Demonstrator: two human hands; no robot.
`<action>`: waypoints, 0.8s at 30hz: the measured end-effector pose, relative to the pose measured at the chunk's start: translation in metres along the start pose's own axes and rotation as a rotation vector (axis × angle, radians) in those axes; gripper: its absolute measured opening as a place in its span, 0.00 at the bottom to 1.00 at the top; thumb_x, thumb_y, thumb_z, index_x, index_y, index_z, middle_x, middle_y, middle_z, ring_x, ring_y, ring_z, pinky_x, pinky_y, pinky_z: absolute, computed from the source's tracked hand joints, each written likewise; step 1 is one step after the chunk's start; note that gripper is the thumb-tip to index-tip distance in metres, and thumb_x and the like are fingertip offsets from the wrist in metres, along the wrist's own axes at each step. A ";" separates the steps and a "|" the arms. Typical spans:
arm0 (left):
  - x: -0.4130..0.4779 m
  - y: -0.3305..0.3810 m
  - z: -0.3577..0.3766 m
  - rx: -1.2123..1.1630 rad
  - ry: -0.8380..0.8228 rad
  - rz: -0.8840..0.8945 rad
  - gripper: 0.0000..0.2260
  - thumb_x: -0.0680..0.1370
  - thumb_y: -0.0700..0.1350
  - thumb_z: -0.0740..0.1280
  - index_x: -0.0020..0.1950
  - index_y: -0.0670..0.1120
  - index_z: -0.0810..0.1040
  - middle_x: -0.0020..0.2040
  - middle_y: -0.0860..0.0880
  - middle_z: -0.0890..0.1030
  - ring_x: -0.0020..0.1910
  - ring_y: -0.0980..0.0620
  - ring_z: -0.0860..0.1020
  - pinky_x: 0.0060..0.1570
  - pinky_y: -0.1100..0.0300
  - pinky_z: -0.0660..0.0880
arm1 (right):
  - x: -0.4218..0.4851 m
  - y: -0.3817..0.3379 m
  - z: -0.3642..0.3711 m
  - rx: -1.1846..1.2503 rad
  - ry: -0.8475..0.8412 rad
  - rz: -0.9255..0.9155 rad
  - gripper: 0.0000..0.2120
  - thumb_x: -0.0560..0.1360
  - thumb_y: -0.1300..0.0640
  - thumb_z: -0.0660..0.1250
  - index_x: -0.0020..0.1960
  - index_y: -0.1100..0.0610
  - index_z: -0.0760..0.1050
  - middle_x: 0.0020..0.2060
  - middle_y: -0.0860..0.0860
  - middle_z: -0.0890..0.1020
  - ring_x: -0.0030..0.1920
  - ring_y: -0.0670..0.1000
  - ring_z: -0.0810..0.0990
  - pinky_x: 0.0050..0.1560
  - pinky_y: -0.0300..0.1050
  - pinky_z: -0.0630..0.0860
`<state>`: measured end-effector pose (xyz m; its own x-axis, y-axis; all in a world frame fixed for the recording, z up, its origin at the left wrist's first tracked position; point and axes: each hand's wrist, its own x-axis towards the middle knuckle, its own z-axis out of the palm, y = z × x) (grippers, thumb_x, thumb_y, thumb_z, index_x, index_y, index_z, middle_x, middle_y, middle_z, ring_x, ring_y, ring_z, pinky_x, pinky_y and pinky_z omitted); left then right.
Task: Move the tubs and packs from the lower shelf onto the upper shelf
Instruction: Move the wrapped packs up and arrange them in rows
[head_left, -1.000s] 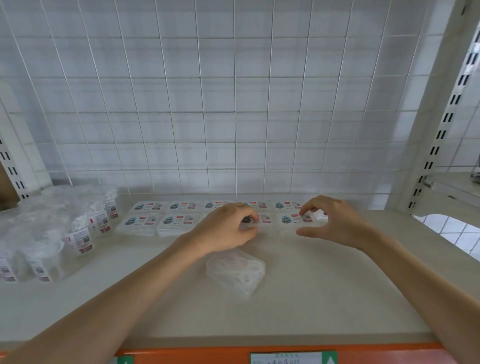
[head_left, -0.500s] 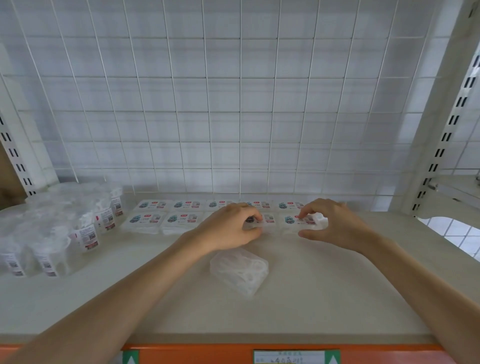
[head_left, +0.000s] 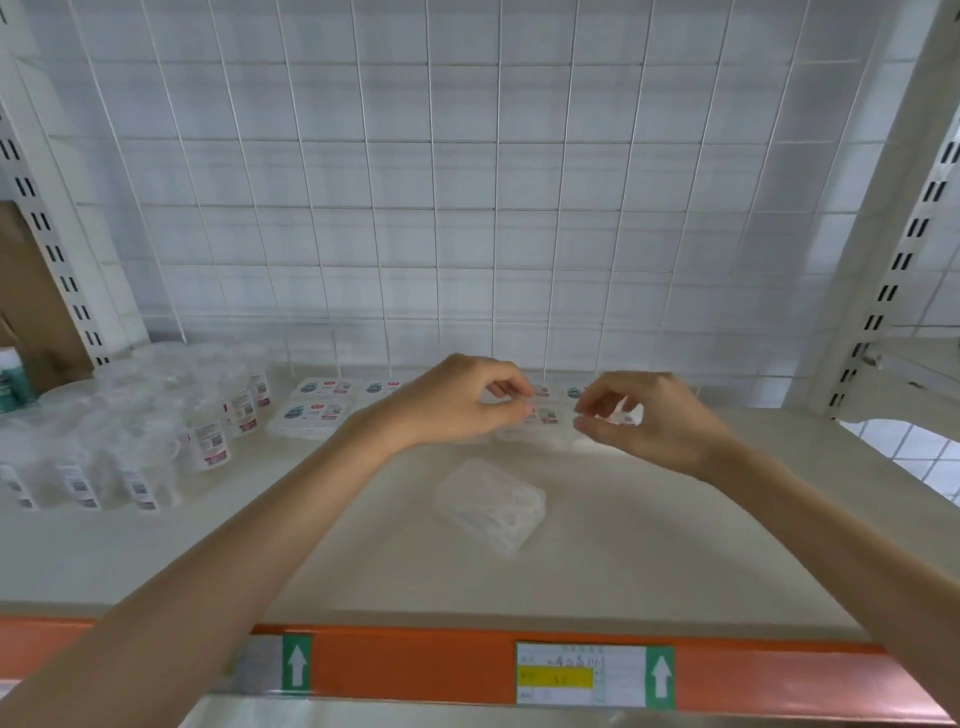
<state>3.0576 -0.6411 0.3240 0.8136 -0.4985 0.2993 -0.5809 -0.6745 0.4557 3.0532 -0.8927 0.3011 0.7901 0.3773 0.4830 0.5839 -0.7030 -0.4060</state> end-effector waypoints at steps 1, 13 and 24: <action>-0.006 -0.002 -0.005 0.003 0.024 0.000 0.11 0.78 0.51 0.69 0.59 0.51 0.81 0.55 0.58 0.82 0.56 0.65 0.77 0.58 0.67 0.72 | 0.000 -0.012 0.000 0.033 -0.052 0.002 0.06 0.70 0.46 0.74 0.45 0.44 0.79 0.38 0.40 0.82 0.42 0.40 0.81 0.44 0.33 0.70; -0.063 -0.046 -0.012 0.272 0.180 -0.089 0.09 0.79 0.51 0.66 0.57 0.52 0.82 0.55 0.55 0.81 0.55 0.56 0.78 0.57 0.56 0.73 | -0.013 -0.085 0.032 -0.247 -0.402 0.070 0.33 0.63 0.25 0.68 0.63 0.39 0.72 0.48 0.37 0.73 0.50 0.39 0.72 0.54 0.42 0.71; -0.063 -0.032 0.005 -0.049 0.264 -0.186 0.22 0.81 0.61 0.57 0.45 0.47 0.81 0.36 0.49 0.81 0.34 0.54 0.77 0.39 0.55 0.74 | -0.009 -0.071 0.032 0.105 -0.227 0.076 0.29 0.65 0.49 0.79 0.64 0.44 0.75 0.52 0.36 0.78 0.54 0.33 0.74 0.53 0.24 0.67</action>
<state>3.0254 -0.5911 0.2860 0.8877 -0.2066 0.4115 -0.4253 -0.7103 0.5609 3.0105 -0.8267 0.3012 0.8471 0.4601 0.2660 0.5281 -0.6724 -0.5187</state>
